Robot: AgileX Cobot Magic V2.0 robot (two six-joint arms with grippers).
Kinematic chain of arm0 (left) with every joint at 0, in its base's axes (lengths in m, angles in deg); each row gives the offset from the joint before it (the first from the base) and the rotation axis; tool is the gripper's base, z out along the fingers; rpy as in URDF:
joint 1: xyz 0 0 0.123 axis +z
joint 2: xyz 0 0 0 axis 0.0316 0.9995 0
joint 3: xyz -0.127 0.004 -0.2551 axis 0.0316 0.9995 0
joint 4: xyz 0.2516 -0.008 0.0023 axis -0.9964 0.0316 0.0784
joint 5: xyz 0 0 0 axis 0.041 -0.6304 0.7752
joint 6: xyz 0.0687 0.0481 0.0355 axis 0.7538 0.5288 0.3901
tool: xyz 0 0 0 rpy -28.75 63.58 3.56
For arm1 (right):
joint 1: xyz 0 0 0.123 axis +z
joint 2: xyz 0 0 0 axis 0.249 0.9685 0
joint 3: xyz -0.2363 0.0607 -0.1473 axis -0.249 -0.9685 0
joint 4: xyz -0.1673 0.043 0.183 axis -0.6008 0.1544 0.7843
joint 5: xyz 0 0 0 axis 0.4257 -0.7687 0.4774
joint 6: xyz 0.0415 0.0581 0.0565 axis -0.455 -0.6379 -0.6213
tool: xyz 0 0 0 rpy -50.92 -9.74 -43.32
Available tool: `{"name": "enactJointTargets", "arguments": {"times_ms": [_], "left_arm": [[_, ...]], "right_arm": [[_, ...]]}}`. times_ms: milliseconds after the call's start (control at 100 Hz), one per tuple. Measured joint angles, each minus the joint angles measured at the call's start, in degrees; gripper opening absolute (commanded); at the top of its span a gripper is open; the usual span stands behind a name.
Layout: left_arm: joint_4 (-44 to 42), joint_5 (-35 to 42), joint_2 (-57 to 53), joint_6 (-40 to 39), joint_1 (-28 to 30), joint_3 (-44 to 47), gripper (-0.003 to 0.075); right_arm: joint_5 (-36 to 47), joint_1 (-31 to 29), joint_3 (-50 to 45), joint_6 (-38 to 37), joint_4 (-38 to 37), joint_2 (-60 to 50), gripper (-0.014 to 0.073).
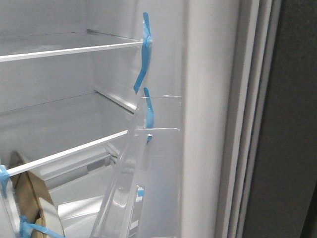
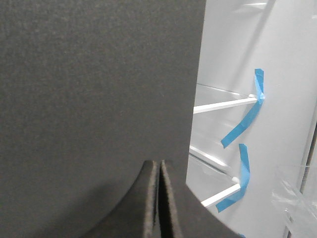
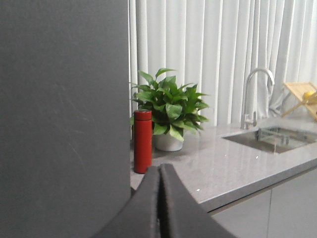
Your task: Close fridge door
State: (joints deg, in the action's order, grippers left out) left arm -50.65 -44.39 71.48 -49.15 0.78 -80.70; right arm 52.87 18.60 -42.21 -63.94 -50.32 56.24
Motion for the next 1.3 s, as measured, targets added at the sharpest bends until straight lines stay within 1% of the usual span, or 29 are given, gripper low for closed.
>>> {"name": "enactJointTargets", "arguments": {"times_ms": [210,340,410,510,840,980,1120,1300], "left_arm": [[0.0,0.0,0.0,0.0,0.0,0.0,-0.0021],[0.0,0.0,0.0,0.0,0.0,0.0,-0.0021],[0.0,0.0,0.0,0.0,0.0,0.0,-0.0021],[0.0,0.0,0.0,0.0,0.0,0.0,-0.0021],[0.0,0.0,0.0,0.0,0.0,0.0,-0.0021],[0.0,0.0,0.0,0.0,0.0,0.0,-0.0021],[0.0,0.0,0.0,0.0,0.0,0.0,-0.0021],[0.0,0.0,0.0,0.0,0.0,0.0,-0.0021]], "right_arm": [[-11.4,0.0,8.2,0.0,4.7,5.8,-0.0076],[-13.5,0.1,11.2,0.0,9.1,9.2,-0.0076],[-13.6,1.3,12.4,0.0,11.1,10.4,-0.0076],[-13.7,4.5,13.4,0.0,12.3,11.6,-0.0076],[-13.2,20.4,15.8,0.2,12.9,13.1,-0.0076],[-12.6,25.7,15.9,0.4,12.9,13.3,-0.0076],[-10.2,29.5,15.9,0.4,12.9,14.3,-0.0076],[-7.4,31.9,16.0,0.7,12.6,16.7,-0.0076]]}}
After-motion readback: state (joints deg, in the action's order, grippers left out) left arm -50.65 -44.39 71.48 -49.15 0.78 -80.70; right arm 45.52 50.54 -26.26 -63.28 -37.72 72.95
